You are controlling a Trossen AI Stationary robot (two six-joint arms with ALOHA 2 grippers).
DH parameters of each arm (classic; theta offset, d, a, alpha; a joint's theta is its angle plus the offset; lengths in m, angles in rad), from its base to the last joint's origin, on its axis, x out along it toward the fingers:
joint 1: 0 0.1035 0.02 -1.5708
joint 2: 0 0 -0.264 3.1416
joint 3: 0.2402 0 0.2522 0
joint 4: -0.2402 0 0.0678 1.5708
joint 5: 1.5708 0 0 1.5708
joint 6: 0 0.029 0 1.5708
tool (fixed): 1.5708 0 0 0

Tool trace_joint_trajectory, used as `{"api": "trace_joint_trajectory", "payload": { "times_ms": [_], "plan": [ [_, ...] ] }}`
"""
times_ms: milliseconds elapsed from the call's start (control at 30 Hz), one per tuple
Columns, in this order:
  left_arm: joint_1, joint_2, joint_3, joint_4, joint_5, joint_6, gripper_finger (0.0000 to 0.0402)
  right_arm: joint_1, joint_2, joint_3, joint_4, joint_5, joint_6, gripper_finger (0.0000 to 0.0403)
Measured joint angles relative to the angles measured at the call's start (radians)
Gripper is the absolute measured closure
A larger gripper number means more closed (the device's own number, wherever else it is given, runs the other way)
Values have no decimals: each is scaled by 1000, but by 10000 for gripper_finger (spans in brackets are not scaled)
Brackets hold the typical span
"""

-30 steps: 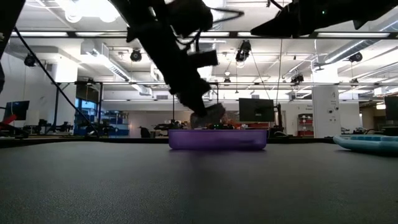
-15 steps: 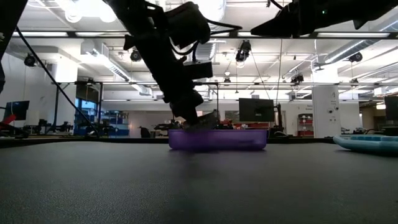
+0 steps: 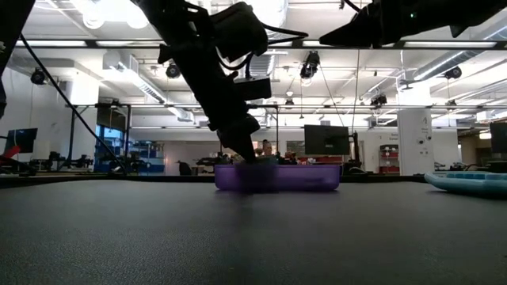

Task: Pack school essentials
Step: Put the box of crayons into the purple box

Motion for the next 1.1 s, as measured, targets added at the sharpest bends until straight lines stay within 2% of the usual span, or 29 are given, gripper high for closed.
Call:
{"api": "trace_joint_trajectory", "payload": {
  "times_ms": [233, 500, 667, 867, 1100],
  "plan": [
    [-1, -46, 10, -54, 121, -31, 274, 0, 0, 0, 0, 0, 0, 327],
    [-52, -192, 7, -55, 88, -24, 272, 0, 0, 0, 0, 0, -8, 327],
    [-108, -254, -15, 65, 44, 36, 272, 0, 14, -9, 38, 0, -12, 327],
    [-174, -264, -49, 133, 13, 61, 272, 0, 63, -7, 58, 34, 27, 330],
    [-238, -283, -152, 392, 10, 194, 272, -1, 145, 45, -15, 110, 96, 351]
  ]
}}
